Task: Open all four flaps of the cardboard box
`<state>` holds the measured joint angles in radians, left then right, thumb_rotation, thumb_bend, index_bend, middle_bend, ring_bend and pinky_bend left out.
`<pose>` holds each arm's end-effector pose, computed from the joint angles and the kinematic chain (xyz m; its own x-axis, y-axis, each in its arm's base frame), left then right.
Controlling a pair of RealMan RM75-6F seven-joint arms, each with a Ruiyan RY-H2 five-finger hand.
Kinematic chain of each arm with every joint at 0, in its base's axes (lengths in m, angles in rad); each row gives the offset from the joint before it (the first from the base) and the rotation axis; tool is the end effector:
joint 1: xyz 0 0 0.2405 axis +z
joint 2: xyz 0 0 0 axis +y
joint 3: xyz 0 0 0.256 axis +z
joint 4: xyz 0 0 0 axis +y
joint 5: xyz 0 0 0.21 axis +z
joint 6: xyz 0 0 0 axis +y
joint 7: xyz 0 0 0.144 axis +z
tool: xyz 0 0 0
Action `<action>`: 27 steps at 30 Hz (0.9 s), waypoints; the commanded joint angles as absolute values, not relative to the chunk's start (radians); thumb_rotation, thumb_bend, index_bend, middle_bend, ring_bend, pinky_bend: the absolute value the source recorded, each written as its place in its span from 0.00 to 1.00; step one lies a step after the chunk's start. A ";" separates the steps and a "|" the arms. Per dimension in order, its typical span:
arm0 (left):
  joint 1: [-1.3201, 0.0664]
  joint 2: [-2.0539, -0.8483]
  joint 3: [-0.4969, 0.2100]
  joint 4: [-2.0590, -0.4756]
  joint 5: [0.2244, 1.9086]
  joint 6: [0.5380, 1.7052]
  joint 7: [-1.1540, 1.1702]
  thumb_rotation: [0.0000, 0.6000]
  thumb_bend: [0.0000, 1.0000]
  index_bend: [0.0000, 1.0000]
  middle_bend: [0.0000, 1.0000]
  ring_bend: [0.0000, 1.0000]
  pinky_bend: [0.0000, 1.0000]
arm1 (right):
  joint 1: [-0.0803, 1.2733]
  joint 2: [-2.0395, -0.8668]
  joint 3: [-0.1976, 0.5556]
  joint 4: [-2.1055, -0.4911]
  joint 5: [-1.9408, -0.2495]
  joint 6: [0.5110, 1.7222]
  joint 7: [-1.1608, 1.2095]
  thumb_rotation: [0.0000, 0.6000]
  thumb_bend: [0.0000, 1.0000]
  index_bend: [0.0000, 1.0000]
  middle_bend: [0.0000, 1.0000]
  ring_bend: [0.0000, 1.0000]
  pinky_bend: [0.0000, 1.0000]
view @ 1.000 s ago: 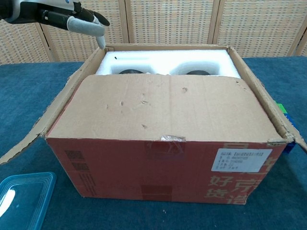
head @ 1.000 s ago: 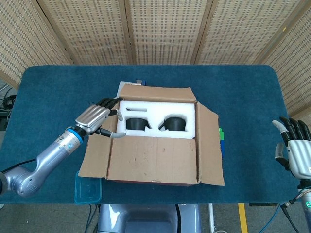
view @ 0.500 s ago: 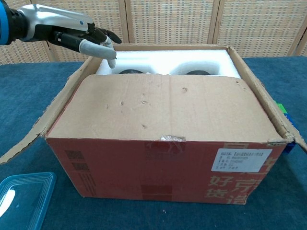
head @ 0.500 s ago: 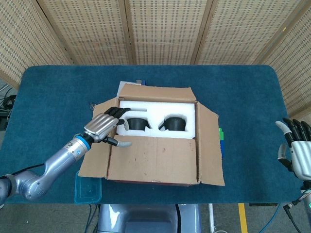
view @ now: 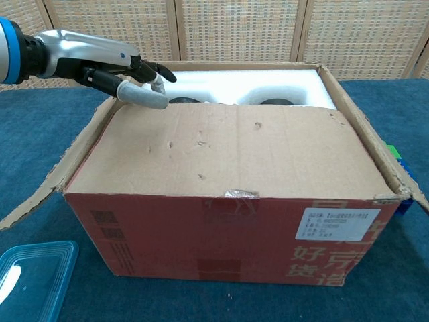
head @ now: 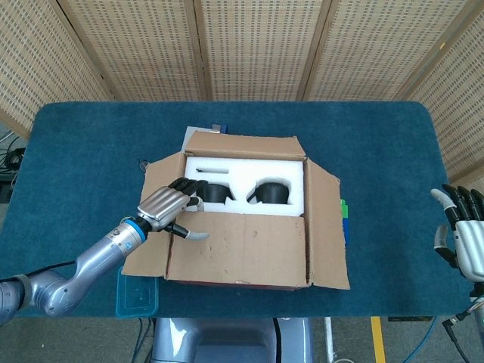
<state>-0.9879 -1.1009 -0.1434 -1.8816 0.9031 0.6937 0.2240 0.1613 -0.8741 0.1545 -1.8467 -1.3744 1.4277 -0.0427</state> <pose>-0.0829 0.3396 0.0609 0.4613 0.4750 0.7494 0.8500 -0.4789 -0.2196 -0.2686 -0.2194 0.2243 0.4185 0.0688 0.9056 -0.9079 0.0061 0.4191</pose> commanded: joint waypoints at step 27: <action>-0.810 -0.826 -0.283 -2.041 1.308 0.618 -0.382 0.26 0.05 0.39 0.00 0.00 0.00 | 0.178 -0.885 0.160 -1.863 -1.368 1.410 -0.078 1.00 0.78 0.13 0.09 0.00 0.00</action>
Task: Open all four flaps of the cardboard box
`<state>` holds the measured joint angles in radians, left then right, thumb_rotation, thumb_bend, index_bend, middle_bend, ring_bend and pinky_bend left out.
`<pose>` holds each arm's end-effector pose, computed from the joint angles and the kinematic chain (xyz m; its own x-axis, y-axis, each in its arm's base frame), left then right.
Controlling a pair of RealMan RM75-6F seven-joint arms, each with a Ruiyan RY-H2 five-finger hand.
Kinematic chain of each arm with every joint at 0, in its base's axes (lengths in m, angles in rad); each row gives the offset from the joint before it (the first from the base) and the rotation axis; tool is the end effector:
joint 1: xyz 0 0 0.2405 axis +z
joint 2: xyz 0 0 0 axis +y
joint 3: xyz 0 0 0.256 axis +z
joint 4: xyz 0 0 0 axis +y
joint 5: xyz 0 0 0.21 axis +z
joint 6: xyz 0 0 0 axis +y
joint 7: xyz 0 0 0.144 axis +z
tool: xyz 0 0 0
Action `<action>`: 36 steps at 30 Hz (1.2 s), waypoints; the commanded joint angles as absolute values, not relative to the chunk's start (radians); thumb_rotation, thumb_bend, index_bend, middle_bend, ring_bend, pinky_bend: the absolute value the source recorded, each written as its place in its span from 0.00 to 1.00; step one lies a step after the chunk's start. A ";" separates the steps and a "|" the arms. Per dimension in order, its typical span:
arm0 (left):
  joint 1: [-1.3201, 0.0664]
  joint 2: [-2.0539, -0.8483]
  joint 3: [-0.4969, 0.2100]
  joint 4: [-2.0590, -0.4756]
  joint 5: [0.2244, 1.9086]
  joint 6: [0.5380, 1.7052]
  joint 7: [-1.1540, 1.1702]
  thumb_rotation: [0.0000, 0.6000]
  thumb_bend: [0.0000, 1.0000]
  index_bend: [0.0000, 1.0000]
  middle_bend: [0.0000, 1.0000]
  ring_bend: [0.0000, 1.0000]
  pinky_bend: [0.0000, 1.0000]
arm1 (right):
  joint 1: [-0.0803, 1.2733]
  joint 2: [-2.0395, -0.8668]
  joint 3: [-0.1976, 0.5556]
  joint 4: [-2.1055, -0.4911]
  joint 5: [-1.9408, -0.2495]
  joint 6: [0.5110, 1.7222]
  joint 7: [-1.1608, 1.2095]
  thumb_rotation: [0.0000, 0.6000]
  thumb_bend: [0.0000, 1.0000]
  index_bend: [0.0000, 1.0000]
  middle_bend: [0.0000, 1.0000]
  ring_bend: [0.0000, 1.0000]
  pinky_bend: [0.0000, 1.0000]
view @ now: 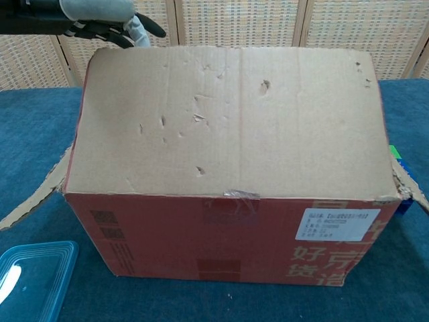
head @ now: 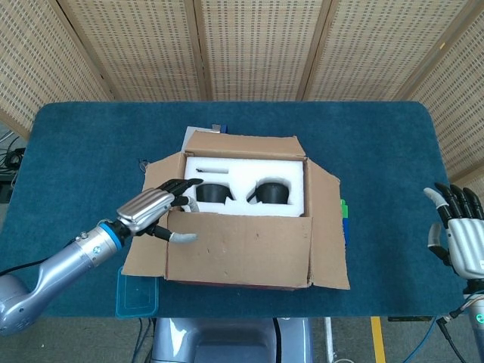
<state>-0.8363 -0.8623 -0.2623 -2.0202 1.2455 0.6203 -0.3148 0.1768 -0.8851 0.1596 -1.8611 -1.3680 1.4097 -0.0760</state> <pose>-0.0745 0.3153 0.1213 0.2164 0.5725 0.7908 0.9052 -0.4211 0.0571 -0.2632 -0.2240 0.2179 0.4241 0.0575 0.9038 -0.9051 -0.0059 0.4251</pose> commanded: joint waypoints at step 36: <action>-0.855 -0.610 -0.109 -2.126 1.952 0.771 -0.936 0.23 0.04 0.39 0.00 0.00 0.00 | 0.173 -0.879 0.160 -1.888 -1.374 1.425 -0.095 1.00 0.78 0.13 0.09 0.00 0.00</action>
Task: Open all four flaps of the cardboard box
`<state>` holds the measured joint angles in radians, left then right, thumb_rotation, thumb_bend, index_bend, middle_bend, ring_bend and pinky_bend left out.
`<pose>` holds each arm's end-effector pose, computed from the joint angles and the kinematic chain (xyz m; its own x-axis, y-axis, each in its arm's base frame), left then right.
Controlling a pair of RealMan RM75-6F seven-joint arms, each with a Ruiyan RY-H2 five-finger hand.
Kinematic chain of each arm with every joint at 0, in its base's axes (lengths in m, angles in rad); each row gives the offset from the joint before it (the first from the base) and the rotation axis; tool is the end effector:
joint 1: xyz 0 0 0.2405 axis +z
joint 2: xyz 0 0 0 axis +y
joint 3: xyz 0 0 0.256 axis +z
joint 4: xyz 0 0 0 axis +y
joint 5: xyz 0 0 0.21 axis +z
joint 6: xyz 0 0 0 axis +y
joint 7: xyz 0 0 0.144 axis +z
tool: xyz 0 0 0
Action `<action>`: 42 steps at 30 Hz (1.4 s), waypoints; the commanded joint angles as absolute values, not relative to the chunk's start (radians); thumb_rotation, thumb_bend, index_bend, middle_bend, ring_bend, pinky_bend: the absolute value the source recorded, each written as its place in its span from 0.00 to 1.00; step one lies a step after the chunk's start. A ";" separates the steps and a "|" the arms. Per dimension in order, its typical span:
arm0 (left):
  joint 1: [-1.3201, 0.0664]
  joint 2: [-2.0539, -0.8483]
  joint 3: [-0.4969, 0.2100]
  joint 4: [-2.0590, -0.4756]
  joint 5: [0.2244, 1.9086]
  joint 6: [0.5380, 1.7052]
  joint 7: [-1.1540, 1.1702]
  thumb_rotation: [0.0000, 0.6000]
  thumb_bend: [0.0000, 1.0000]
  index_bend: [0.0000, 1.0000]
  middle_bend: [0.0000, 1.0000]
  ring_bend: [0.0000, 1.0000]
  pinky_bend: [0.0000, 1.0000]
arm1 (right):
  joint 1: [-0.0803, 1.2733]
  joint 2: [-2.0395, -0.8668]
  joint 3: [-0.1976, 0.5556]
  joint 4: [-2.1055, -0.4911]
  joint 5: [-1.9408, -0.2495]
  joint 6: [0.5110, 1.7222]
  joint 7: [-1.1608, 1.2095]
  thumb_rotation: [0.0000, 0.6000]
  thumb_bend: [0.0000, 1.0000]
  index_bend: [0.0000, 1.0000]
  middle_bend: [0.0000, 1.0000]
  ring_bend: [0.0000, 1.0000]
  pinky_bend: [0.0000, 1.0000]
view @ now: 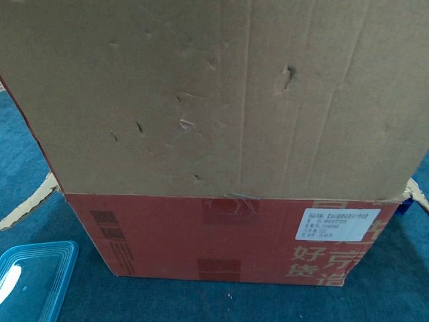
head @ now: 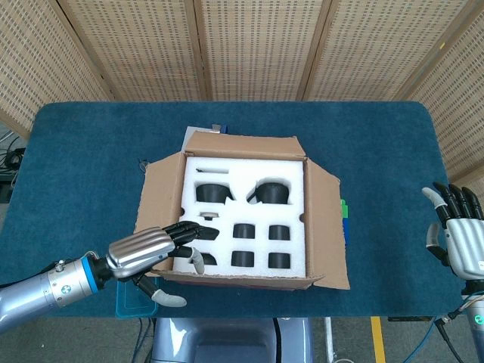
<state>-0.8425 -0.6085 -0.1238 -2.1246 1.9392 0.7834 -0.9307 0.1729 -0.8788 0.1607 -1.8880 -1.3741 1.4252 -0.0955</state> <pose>-0.0572 0.2512 0.1574 0.2955 0.6795 0.6715 0.7846 -0.5737 0.2352 -0.2571 -0.2220 0.2187 0.4243 0.0688 0.9029 -0.9046 -0.0117 0.4260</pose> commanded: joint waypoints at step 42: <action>-0.935 -0.555 0.044 -2.131 2.086 0.860 -1.025 0.21 0.04 0.39 0.00 0.00 0.00 | 0.163 -0.866 0.160 -1.901 -1.386 1.441 -0.091 1.00 0.78 0.13 0.09 0.00 0.00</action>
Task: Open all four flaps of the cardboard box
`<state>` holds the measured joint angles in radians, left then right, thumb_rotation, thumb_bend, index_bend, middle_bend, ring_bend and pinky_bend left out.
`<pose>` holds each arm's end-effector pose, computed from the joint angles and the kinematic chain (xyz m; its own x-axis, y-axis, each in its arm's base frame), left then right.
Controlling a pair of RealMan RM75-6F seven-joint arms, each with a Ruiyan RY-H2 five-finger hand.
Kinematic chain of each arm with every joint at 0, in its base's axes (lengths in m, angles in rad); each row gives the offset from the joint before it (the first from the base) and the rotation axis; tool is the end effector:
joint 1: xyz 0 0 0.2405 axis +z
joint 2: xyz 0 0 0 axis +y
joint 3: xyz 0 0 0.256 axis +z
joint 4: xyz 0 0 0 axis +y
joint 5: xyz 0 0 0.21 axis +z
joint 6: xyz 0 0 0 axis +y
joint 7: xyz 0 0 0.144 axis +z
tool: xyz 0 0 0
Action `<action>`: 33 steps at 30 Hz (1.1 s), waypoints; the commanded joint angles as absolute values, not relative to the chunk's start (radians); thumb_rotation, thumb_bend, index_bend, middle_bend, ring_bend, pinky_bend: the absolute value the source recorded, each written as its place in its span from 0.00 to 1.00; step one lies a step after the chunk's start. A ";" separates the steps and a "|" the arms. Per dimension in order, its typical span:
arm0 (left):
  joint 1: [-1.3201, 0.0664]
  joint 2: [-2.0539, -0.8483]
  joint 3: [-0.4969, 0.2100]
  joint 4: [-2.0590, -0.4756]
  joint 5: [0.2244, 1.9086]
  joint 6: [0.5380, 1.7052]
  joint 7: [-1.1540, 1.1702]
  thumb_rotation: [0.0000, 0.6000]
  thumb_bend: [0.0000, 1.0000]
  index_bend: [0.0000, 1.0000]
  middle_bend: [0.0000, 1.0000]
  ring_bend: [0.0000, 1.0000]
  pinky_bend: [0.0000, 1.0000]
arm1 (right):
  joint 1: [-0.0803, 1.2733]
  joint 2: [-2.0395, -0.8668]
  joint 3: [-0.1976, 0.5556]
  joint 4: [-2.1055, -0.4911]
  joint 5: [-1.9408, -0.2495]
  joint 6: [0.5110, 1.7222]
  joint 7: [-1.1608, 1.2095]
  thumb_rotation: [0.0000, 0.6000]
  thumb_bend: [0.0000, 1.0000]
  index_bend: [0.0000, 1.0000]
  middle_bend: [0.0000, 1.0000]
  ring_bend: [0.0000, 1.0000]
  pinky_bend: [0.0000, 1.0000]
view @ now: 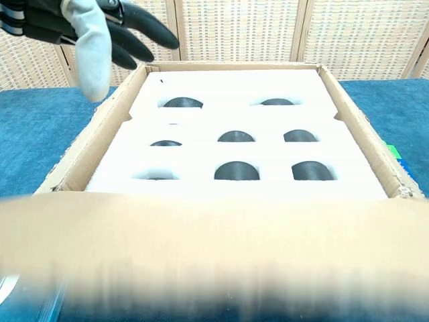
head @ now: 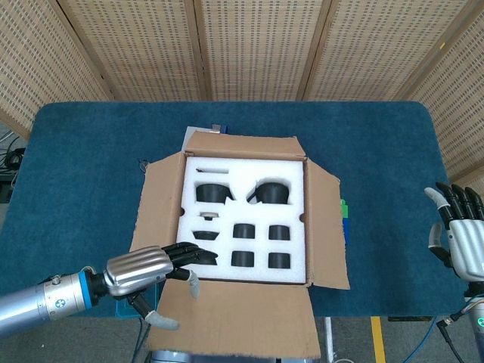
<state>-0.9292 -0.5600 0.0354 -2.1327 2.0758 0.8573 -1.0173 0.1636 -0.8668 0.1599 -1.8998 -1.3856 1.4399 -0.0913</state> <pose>-0.0639 0.2310 0.1587 0.3501 0.7230 0.5955 0.7688 -0.5850 0.2582 -0.2548 -0.2188 0.2222 0.4225 0.0793 0.9029 -0.9051 -0.0150 0.4248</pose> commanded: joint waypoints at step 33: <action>-0.384 -0.879 -0.030 -1.963 1.513 1.404 0.122 0.83 0.13 0.21 0.00 0.00 0.00 | 0.162 -0.925 0.147 -1.809 -1.366 1.424 -0.093 1.00 0.78 0.13 0.09 0.00 0.00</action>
